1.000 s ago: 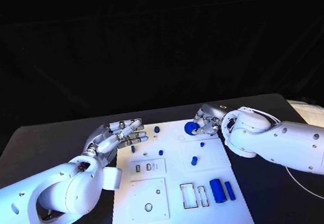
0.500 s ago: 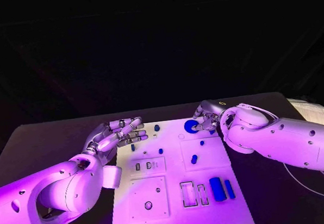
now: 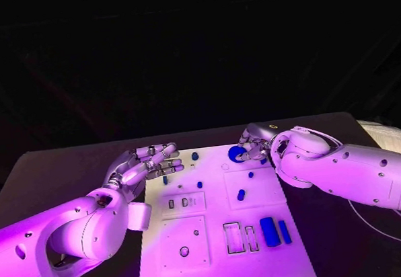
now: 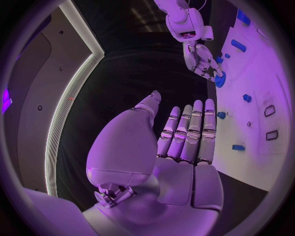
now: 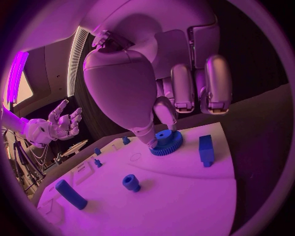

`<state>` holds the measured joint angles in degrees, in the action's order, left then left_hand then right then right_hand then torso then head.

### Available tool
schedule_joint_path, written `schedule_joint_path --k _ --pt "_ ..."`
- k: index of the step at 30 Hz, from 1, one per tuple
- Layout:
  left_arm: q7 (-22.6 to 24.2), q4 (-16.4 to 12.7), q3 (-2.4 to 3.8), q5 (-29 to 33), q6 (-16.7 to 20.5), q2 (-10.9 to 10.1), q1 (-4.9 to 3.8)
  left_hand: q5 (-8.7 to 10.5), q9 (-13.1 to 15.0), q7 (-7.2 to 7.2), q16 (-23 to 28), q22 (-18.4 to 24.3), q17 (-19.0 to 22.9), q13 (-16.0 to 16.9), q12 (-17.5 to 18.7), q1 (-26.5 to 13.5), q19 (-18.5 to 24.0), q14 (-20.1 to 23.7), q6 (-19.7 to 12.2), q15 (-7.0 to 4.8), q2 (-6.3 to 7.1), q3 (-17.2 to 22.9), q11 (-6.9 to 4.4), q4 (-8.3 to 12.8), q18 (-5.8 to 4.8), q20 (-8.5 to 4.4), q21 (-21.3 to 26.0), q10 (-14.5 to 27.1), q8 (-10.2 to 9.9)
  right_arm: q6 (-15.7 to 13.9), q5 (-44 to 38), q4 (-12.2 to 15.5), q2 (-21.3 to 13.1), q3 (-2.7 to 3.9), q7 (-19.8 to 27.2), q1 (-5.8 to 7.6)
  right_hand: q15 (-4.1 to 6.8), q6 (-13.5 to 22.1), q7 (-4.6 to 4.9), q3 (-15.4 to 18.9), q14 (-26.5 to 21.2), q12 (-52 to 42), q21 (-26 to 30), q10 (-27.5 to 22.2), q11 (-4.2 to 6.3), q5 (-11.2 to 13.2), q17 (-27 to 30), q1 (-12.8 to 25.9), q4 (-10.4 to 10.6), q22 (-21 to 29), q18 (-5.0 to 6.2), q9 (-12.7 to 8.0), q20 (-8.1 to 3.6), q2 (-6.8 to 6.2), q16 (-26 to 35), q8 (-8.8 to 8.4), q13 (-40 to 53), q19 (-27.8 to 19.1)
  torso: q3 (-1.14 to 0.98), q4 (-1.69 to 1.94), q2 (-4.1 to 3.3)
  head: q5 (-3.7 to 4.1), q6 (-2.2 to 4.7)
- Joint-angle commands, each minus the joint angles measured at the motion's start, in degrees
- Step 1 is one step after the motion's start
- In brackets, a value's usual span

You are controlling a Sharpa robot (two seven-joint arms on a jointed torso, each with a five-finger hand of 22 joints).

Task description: Assemble the parts on the task board

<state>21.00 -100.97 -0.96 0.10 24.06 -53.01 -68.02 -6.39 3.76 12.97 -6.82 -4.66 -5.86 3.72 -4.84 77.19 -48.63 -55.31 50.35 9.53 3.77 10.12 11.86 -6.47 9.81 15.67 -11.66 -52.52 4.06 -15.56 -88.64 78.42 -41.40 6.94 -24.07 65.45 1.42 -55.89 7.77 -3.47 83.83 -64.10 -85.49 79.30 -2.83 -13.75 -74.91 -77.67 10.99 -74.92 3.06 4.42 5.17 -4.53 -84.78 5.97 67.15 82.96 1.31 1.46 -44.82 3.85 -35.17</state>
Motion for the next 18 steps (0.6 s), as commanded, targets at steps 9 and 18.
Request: schedule_joint_path --k 9,18 --pt "0.1 -0.1 0.04 0.1 -1.3 0.0 -0.06 -0.18 0.0 2.00 0.3 0.1 -0.1 0.0 0.2 -0.1 -0.3 0.0 -0.1 0.30 -0.41 0.1 0.35 0.3 0.53 0.15 0.0 0.0 -0.2 1.4 -1.9 0.3 0.2 0.01 0.1 -0.03 -0.11 -0.2 0.14 0.5 4.3 -0.1 -0.3 0.3 0.05 0.5 -5.3 -0.3 -0.2 -5.1 -0.77 -0.1 -0.12 -0.21 -0.3 -0.01 0.2 0.4 -0.02 0.01 0.00 0.00 -0.18" --pt "0.0 -0.1 0.04 0.1 -1.3 0.0 -0.07 -0.18 0.0 2.00 0.3 0.1 -0.1 0.0 0.2 -0.1 -0.3 0.0 -0.1 0.30 -0.41 0.1 0.35 0.3 0.53 0.15 0.0 0.0 -0.2 3.9 -2.7 -0.9 0.8 -0.01 -1.0 -0.04 -0.10 -0.5 0.08 0.6 4.3 -0.1 -0.4 0.3 0.07 0.4 -5.3 -0.2 -0.1 -5.2 -0.79 -0.1 -0.12 -0.10 -0.3 0.10 0.3 0.5 -0.06 0.00 -0.02 -0.06 -0.32"
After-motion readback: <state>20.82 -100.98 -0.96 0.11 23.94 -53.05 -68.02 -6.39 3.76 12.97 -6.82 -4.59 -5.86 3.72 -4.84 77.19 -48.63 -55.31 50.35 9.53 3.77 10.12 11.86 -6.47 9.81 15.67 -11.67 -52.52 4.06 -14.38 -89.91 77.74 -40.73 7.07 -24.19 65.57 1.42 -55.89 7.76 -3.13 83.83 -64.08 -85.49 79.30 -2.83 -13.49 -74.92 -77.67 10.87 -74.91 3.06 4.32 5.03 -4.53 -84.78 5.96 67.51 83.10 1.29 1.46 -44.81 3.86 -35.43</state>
